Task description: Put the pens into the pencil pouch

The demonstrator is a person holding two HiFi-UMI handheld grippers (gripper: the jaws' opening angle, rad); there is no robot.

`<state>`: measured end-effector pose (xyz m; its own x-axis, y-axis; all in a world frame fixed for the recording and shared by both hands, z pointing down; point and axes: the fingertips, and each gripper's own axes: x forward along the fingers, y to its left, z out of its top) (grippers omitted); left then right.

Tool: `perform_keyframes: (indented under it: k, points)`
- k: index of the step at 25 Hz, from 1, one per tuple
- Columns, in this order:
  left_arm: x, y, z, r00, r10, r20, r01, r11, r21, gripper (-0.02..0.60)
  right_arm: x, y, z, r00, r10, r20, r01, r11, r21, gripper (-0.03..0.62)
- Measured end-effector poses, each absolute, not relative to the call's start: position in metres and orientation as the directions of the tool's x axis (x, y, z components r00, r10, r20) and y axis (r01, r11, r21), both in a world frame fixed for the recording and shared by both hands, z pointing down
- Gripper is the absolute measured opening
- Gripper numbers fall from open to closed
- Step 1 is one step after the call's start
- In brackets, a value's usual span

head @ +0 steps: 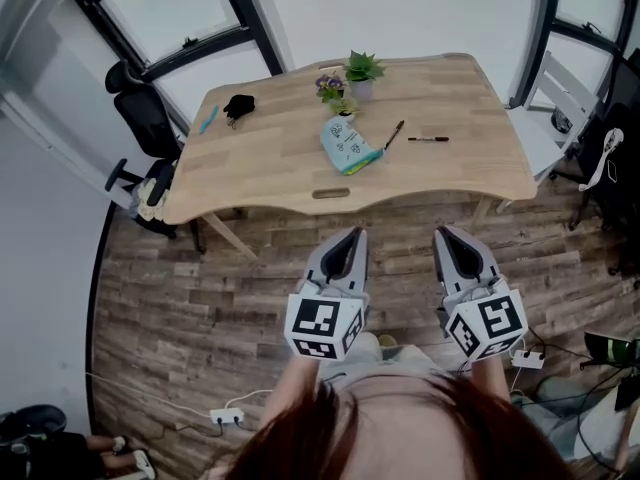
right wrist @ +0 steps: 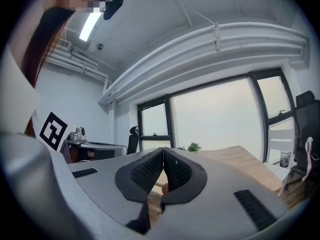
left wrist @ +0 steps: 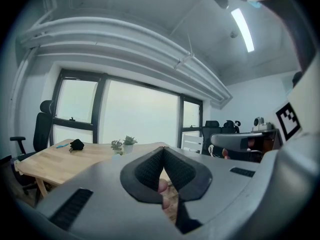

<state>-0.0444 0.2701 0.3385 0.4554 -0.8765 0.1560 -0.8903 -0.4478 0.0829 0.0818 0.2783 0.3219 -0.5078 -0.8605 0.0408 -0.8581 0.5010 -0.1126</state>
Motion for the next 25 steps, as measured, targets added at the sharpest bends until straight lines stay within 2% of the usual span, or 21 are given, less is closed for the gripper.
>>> perform_keyframes:
  k: [25]
  points:
    - [-0.057, 0.123, 0.372, 0.491, -0.845, 0.212, -0.870, -0.487, 0.075, 0.003, 0.085, 0.135, 0.339, -0.466, -0.884, 0.039, -0.884, 0.463, -0.068, 0.000]
